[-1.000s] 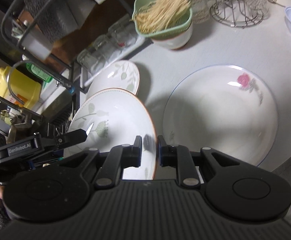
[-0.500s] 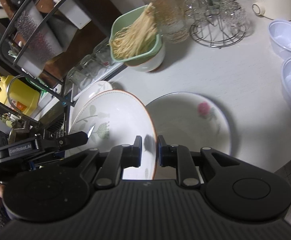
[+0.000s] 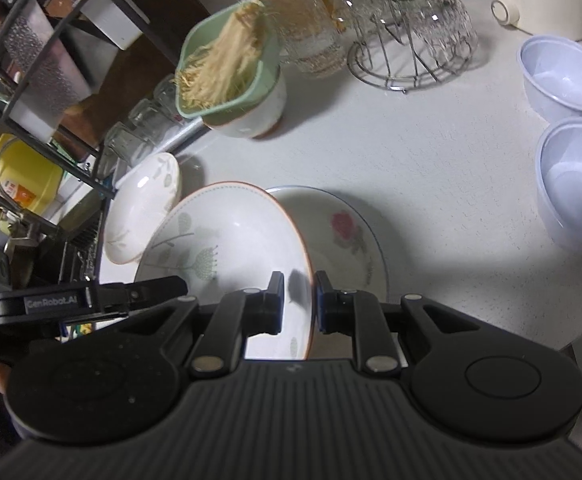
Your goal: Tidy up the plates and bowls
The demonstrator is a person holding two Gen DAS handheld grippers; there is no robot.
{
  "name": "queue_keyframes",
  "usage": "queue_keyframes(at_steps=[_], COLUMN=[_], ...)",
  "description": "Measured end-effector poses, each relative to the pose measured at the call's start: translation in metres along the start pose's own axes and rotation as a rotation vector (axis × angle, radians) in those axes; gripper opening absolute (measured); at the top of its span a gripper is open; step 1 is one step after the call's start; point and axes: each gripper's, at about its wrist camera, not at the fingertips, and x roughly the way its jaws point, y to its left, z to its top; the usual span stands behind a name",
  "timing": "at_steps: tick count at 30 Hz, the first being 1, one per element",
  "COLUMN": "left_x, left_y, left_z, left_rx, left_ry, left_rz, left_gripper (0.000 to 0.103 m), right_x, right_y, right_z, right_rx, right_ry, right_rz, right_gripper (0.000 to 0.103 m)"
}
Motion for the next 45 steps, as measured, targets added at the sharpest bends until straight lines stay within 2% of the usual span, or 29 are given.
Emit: queue_keyframes(at_steps=[4, 8, 16, 23, 29, 37, 45], left_x=[0.012, 0.028, 0.047, 0.049, 0.044, 0.042, 0.034], left_y=[-0.007, -0.015, -0.021, -0.023, -0.016, -0.006, 0.013], left_z=[0.002, 0.005, 0.007, 0.015, 0.019, 0.026, 0.029], left_rx=[-0.001, 0.038, 0.077, 0.072, 0.002, -0.085, -0.243], left_ry=[0.006, 0.02, 0.039, 0.045, 0.059, 0.119, 0.117], left_rz=[0.032, 0.079, 0.157, 0.181, 0.157, 0.125, 0.055], left_gripper=[0.065, 0.065, 0.065, 0.065, 0.065, 0.065, 0.065], right_x=[0.009, 0.02, 0.035, 0.038, 0.04, 0.04, 0.042], right_y=[-0.015, -0.026, -0.035, -0.035, -0.038, -0.039, -0.039], right_z=[-0.001, -0.002, 0.004, 0.006, 0.002, 0.003, 0.005], right_rx=[0.002, -0.001, -0.008, -0.005, 0.029, 0.057, 0.083], right_ry=[0.021, 0.045, 0.06, 0.057, 0.065, 0.064, 0.063], right_rz=[0.0, -0.005, 0.009, 0.013, 0.022, 0.024, 0.015], right_gripper=[0.019, 0.019, 0.019, 0.019, 0.018, 0.018, 0.017])
